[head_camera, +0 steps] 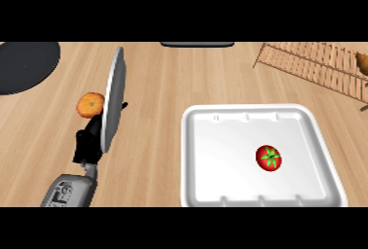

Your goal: Pick the croissant from the tray and place it in the tiered shelf

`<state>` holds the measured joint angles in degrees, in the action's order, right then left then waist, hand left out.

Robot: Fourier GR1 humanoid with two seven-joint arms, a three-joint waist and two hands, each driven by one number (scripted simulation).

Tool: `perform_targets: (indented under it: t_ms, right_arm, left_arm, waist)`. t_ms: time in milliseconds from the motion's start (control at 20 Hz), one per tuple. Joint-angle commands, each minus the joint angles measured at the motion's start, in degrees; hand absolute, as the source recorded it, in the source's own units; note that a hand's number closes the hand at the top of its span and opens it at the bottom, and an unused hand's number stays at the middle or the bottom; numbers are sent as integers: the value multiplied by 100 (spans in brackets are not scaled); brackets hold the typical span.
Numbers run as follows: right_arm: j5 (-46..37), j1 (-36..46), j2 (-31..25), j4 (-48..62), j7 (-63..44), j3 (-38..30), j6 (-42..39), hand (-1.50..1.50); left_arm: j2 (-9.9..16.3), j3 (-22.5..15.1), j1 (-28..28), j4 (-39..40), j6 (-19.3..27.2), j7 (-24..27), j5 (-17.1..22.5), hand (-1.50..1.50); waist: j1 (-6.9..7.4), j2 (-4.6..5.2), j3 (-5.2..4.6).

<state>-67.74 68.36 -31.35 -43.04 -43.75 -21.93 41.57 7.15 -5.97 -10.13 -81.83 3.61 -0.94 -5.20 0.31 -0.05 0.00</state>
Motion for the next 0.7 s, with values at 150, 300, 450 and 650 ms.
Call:
perform_targets:
  t_ms: [150, 300, 450, 650]
  right_arm:
    - [530, 78, -283, -898, 32, -433, 549, -150]
    - [-39, 113, -287, -1393, -842, -430, 290, -150]
    - [-1, -205, -492, -2148, -1194, -625, -278, -150]
    - [225, -788, -690, -3058, -1771, -953, -1511, -150]
  left_arm:
    - [118, 102, 111, -19, -43, -8, -19, 0]
    - [182, 238, 58, 50, -212, 18, 161, 0]
    - [216, 331, -94, 92, -153, -127, 132, 0]
    - [85, 194, 214, -99, 6, -130, 18, 0]
  waist:
    - [-55, -26, 1]
    - [-120, -48, -10]
    - [-206, -71, -8]
    - [-365, -155, -6]
